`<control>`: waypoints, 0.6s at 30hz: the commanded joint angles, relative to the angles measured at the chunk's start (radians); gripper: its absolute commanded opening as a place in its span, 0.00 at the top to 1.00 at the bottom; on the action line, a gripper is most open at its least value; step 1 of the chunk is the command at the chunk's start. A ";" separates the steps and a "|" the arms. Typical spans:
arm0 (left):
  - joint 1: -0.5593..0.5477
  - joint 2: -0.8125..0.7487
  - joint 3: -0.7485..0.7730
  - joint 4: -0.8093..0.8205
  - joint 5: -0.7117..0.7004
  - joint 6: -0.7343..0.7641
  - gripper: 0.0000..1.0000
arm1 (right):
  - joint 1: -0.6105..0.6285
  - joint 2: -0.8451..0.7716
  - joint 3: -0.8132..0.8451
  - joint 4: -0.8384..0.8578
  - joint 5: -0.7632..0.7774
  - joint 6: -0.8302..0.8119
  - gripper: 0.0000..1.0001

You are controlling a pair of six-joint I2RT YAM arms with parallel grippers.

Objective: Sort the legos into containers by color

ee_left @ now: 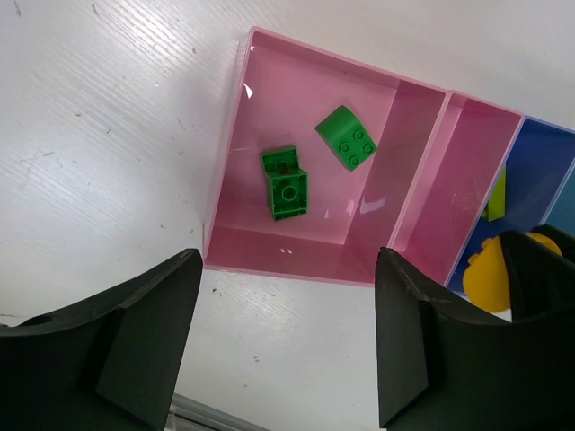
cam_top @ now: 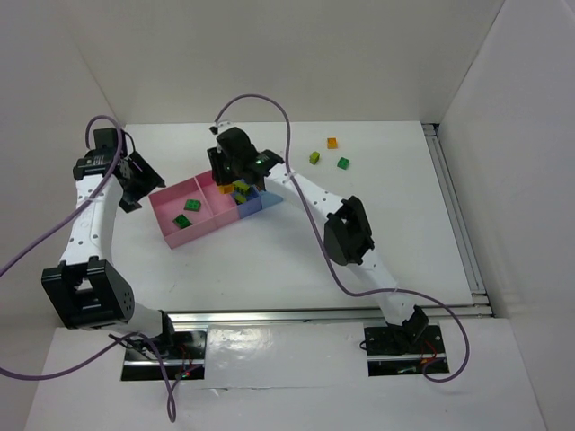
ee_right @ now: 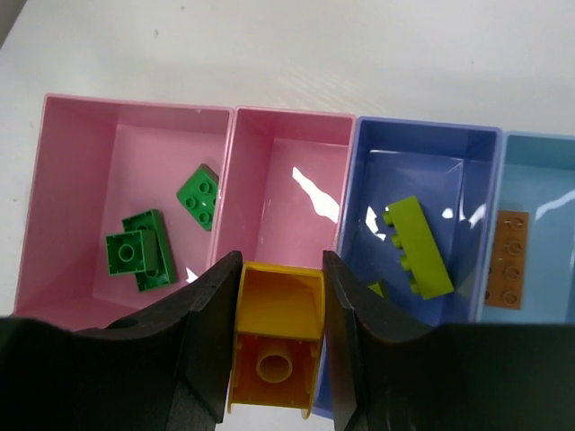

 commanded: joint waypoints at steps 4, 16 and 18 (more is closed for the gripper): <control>0.007 -0.049 -0.012 0.016 0.039 0.024 0.22 | 0.030 0.066 0.078 0.058 -0.010 0.015 0.57; 0.007 -0.058 -0.030 0.036 0.039 0.034 0.22 | -0.051 -0.251 -0.193 0.135 0.191 0.059 0.47; 0.007 -0.058 -0.030 0.036 0.039 0.043 0.22 | -0.126 -0.304 -0.296 0.071 0.255 0.117 0.50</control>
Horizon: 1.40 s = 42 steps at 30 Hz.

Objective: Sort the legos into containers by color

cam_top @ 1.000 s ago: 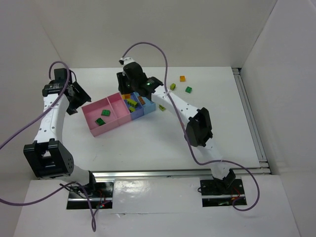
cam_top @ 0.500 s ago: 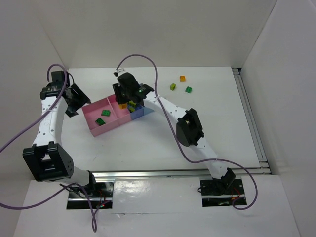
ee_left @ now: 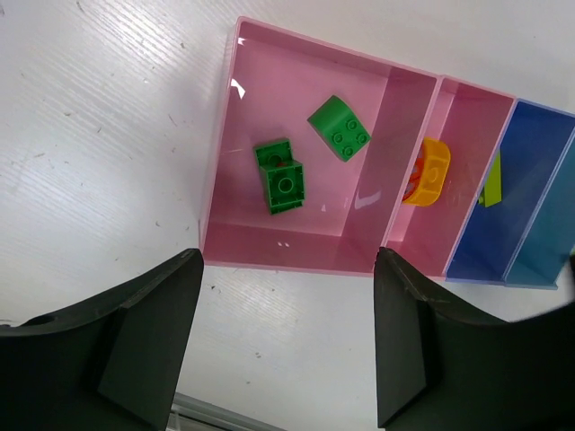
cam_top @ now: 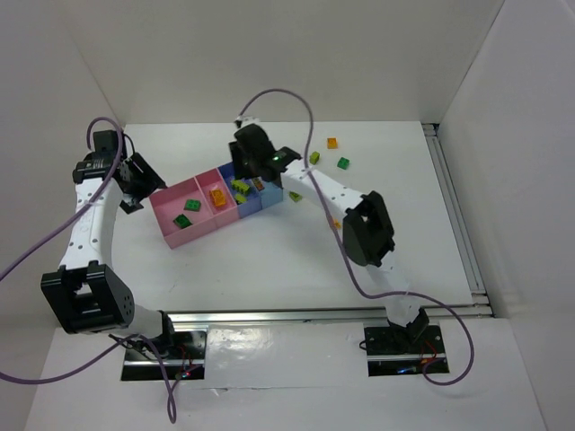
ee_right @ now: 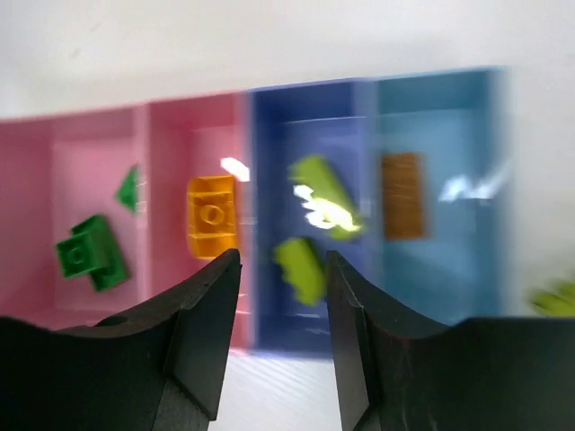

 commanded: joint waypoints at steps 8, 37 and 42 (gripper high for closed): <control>0.006 -0.031 -0.020 0.060 0.060 0.033 0.23 | -0.345 -0.444 -0.604 -0.069 0.113 0.135 0.23; 0.006 0.011 -0.020 0.079 0.108 0.042 0.23 | -0.312 -0.705 -1.139 0.052 0.096 0.150 0.17; 0.006 0.011 -0.020 0.088 0.129 0.031 0.23 | -0.335 -0.647 -1.141 0.101 0.053 0.136 0.17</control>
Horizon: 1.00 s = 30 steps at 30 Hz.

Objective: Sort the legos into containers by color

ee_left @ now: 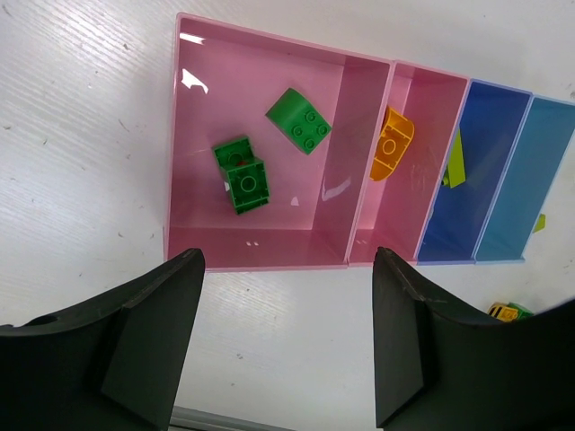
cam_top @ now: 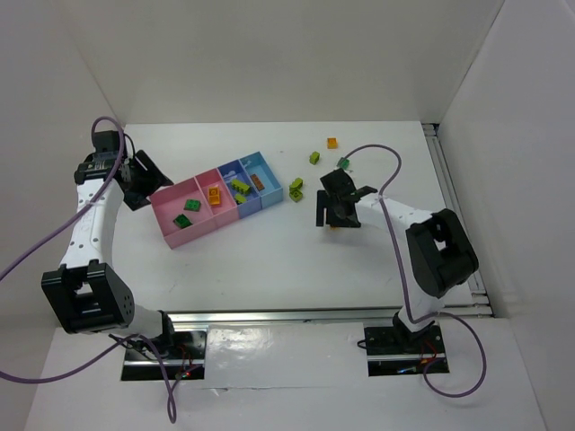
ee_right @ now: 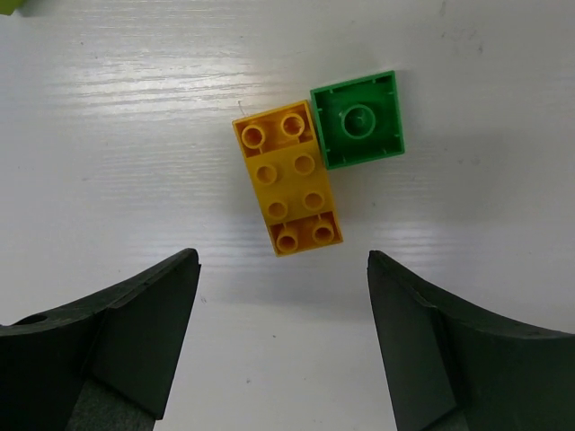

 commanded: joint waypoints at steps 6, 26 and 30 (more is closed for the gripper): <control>0.005 0.010 0.002 0.025 0.019 0.016 0.23 | -0.004 0.069 -0.010 0.157 -0.006 -0.015 0.21; -0.004 0.001 0.013 0.025 -0.009 0.016 0.23 | 0.206 0.080 0.287 0.176 -0.086 -0.111 0.75; -0.004 0.001 0.013 0.025 -0.047 0.007 0.23 | 0.283 0.234 0.505 0.177 -0.140 -0.124 0.74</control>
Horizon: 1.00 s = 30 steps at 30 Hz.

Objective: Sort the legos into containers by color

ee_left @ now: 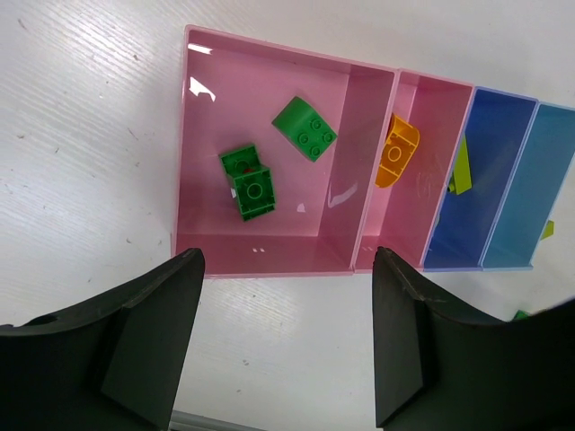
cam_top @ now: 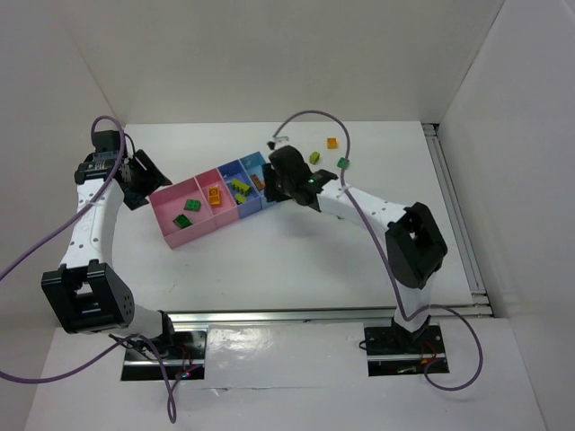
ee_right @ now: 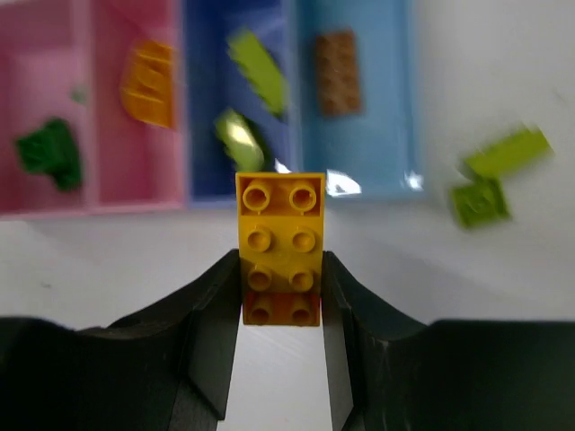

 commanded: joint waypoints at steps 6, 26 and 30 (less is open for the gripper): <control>-0.002 0.000 0.013 -0.009 -0.043 -0.006 0.23 | 0.115 0.343 0.519 -0.006 -0.114 -0.037 0.73; -0.002 0.019 0.025 -0.009 -0.033 0.012 0.23 | 0.115 0.494 0.847 -0.049 -0.030 -0.019 0.25; -0.002 0.030 0.044 -0.009 -0.003 0.023 0.23 | 0.051 0.337 0.620 -0.039 0.174 0.005 0.49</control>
